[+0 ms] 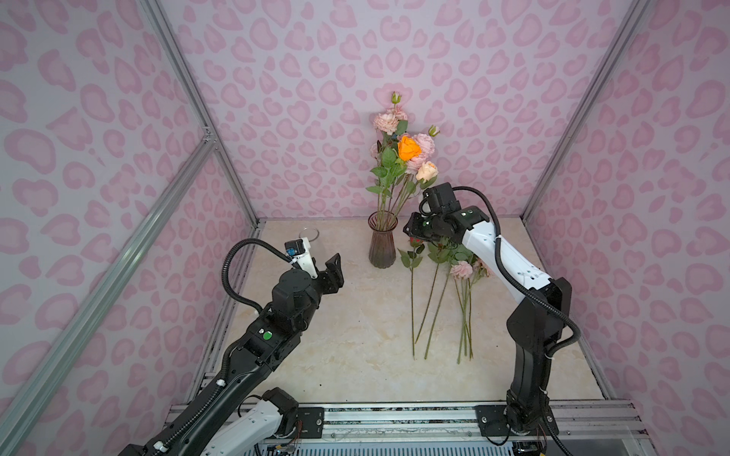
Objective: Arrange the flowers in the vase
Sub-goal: 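Open and withdraw the right gripper while the left gripper reaches toward the clear glass cylinder, then lower the left gripper over the clear glass cylinder and grasp its rim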
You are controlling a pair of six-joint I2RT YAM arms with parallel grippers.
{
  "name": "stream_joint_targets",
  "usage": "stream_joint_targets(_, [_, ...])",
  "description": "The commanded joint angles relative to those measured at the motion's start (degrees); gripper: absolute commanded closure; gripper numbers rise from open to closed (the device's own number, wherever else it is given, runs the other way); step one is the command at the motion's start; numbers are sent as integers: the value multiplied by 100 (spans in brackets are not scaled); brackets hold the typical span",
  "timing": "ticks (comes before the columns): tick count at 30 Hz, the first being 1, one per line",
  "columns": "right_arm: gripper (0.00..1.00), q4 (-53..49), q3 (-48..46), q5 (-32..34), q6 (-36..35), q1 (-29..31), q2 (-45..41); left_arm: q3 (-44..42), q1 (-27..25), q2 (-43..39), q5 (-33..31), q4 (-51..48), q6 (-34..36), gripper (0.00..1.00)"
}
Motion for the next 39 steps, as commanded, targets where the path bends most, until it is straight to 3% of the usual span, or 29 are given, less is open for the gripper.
stream_joint_targets(1, [68, 365, -476, -97, -7, -13, -297, 105, 10, 64, -190, 34, 126, 27])
stream_joint_targets(4, [68, 830, -1478, 95, 20, 42, -1026, 278, 215, 149, -287, -128, 184, 27])
stream_joint_targets(12, [66, 1085, -3198, 934, -195, 394, -2856, 2035, 2043, 1305, 836, -1640, -623, 32])
stream_joint_targets(19, [62, 1226, -4371, 1202, -286, 652, -4090, 4170, 3006, 3282, 1744, -3278, 132, 36])
stream_joint_targets(26, [59, 1229, -5092, 1219, -482, 765, -4746, 6040, 3132, 5131, 1365, -4761, 968, 37])
stream_joint_targets(39, [57, 1423, -5611, 1373, -688, 766, -5174, 7311, 3163, 6524, 1984, -5362, 1163, 46])
